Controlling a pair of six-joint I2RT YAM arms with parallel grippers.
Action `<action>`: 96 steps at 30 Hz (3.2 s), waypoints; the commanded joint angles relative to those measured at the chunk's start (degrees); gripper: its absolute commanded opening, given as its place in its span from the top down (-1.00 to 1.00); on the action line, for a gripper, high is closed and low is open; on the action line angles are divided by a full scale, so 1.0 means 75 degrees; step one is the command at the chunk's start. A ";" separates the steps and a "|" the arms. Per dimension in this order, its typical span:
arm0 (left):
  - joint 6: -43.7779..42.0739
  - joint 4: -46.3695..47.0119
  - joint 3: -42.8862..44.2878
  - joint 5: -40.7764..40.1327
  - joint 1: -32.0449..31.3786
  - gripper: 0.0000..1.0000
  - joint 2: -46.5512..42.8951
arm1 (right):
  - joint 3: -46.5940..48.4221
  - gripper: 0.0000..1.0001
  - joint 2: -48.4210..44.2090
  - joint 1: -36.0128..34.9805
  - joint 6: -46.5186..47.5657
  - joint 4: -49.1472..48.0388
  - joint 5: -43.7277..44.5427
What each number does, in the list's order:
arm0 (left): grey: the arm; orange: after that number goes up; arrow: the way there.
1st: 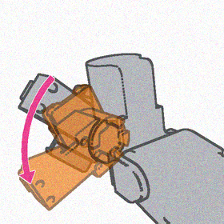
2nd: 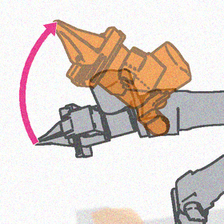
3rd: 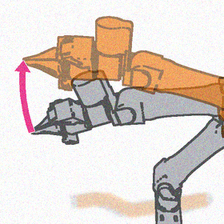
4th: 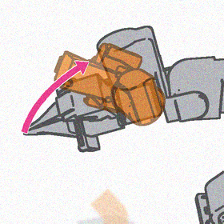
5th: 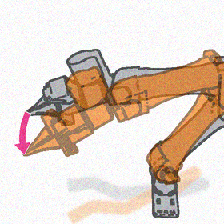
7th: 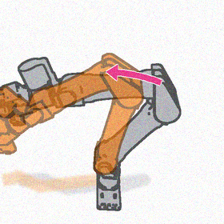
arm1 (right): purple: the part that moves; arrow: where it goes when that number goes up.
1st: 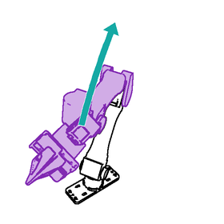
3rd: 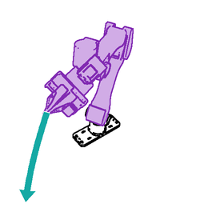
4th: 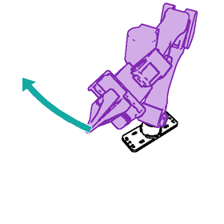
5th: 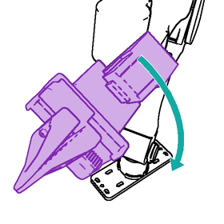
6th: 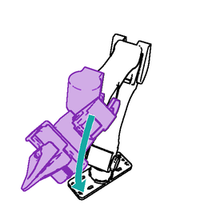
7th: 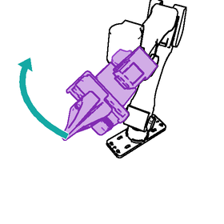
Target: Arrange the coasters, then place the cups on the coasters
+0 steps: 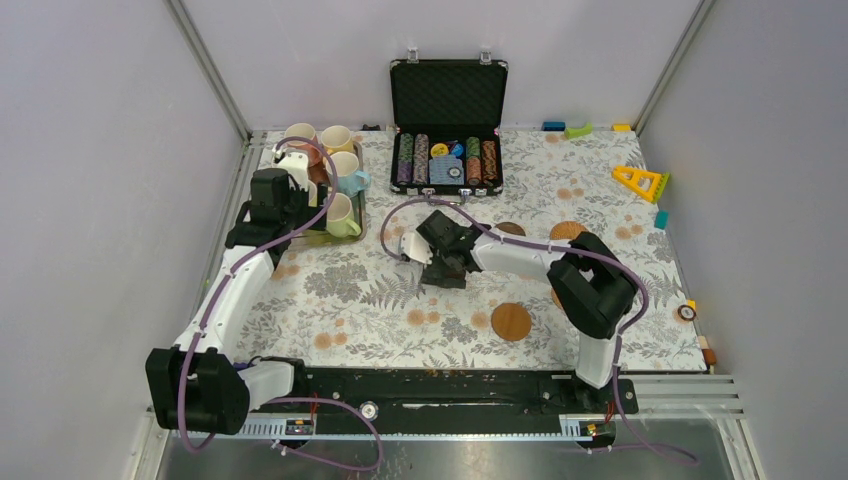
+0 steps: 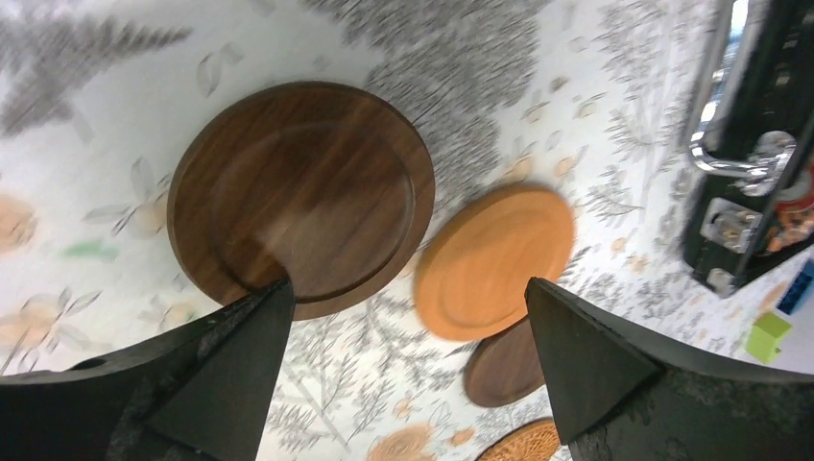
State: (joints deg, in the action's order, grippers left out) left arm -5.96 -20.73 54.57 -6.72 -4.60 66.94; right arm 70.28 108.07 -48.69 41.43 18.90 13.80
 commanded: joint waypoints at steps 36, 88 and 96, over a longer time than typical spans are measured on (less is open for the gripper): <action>0.0140 0.0215 0.0119 0.0040 0.0051 -0.98 -0.0378 | -0.2206 -0.99 -0.1327 0.1968 0.1699 0.0834 0.1492; 0.0138 0.0368 0.0118 -0.0238 0.0099 -0.97 -0.0069 | 0.3517 -0.99 0.2932 0.0547 0.1251 -0.1251 0.2443; 0.0150 0.0359 0.0119 -0.0208 0.0098 -0.98 -0.0132 | 0.3441 -0.99 0.2569 0.0350 0.0632 -0.0526 0.1761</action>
State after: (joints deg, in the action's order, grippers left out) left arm -5.50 -20.82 54.57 -7.29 -4.14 66.37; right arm 95.35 129.49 -44.47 49.56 11.49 31.35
